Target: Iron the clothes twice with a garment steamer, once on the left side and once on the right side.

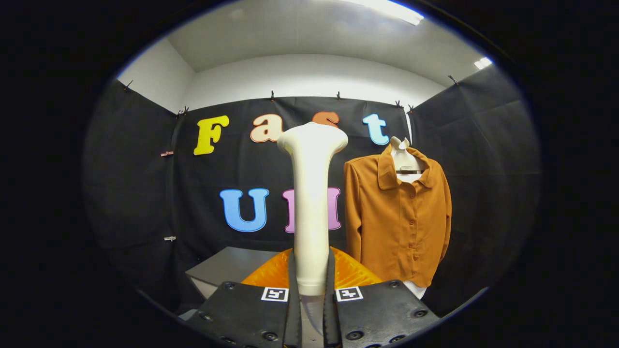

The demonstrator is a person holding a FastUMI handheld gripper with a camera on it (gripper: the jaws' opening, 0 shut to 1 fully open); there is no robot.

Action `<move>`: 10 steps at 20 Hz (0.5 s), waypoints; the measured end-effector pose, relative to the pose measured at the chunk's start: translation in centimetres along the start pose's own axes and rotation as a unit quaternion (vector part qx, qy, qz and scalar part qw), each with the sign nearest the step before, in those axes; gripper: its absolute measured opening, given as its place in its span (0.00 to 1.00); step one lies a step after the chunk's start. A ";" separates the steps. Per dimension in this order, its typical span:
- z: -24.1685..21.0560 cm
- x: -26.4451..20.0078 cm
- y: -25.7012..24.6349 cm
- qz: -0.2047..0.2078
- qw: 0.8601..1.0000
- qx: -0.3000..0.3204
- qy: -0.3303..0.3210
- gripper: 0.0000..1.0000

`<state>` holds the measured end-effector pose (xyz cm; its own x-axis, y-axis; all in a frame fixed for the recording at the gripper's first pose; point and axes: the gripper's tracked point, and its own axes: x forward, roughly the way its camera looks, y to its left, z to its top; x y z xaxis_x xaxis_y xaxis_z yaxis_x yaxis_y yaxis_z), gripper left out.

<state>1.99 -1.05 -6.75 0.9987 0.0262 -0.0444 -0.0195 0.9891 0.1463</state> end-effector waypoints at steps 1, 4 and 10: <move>-0.3 0.0 0.0 0.000 1.000 0.001 0.001 0.21; -1.1 0.0 0.3 0.003 1.000 0.000 0.007 0.21; -1.8 0.0 0.7 0.004 1.000 -0.005 0.013 0.21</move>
<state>1.92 -0.05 -8.47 0.9970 0.0377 -0.0680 -0.0280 0.9901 0.1375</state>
